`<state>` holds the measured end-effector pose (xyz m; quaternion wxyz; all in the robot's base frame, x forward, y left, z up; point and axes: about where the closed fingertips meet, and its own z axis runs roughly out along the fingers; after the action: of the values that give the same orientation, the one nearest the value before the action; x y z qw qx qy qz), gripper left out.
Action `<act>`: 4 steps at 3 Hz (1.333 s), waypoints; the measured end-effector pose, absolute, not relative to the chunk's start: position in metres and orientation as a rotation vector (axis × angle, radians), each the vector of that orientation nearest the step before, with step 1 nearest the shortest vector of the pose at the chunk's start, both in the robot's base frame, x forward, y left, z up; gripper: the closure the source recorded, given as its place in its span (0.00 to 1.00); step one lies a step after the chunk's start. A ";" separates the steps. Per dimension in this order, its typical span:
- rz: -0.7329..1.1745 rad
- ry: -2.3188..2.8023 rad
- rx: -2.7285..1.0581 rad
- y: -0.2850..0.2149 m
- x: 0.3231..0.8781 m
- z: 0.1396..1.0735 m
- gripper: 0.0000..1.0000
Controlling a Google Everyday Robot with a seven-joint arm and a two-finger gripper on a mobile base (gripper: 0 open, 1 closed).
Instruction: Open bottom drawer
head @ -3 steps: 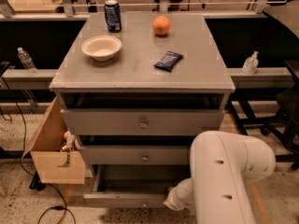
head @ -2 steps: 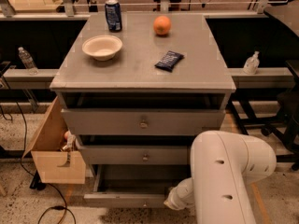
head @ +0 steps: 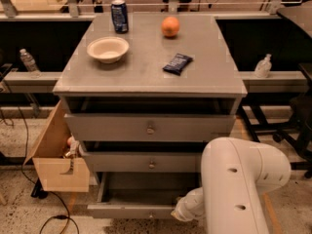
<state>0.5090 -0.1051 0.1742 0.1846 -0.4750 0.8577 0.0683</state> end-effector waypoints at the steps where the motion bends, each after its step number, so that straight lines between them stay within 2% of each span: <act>1: 0.193 2.418 -1.339 -0.105 0.509 0.175 1.00; 4: 0.191 2.428 -1.305 -0.106 0.500 0.175 1.00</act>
Offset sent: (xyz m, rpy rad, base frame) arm -0.3464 -0.0450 -0.0439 0.2045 -0.0978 -0.8533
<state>0.5002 -0.1056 0.1747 0.1879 -0.4639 0.8631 0.0678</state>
